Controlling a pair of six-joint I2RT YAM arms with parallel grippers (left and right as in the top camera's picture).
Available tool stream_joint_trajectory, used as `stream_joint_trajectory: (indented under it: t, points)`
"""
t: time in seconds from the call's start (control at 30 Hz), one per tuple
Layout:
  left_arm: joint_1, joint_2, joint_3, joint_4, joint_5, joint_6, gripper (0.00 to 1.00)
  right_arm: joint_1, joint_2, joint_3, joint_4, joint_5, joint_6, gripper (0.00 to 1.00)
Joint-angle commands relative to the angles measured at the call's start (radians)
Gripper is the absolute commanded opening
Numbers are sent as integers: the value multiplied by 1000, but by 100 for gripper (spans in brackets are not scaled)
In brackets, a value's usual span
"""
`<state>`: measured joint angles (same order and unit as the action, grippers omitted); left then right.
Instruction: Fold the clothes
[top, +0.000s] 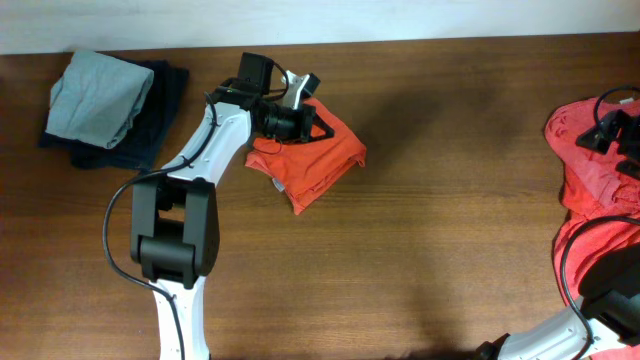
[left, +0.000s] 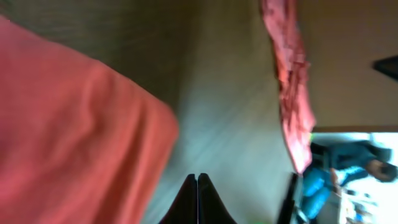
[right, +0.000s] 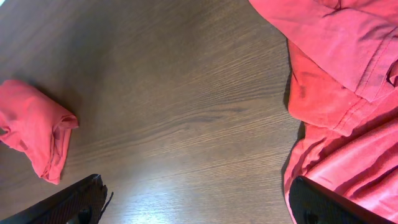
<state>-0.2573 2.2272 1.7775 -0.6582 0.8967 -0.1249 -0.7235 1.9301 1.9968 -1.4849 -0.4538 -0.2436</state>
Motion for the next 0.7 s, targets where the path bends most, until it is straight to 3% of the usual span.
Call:
stream_joint_trajectory:
  t: [0.0, 0.67]
  points:
    - [-15, -10, 4, 21, -59, 10, 1, -1, -10, 5, 0, -2, -2, 98]
    - [-35, 246, 4, 37, 102, 10, 0, -1, -10, 5, 0, -2, -2, 99]
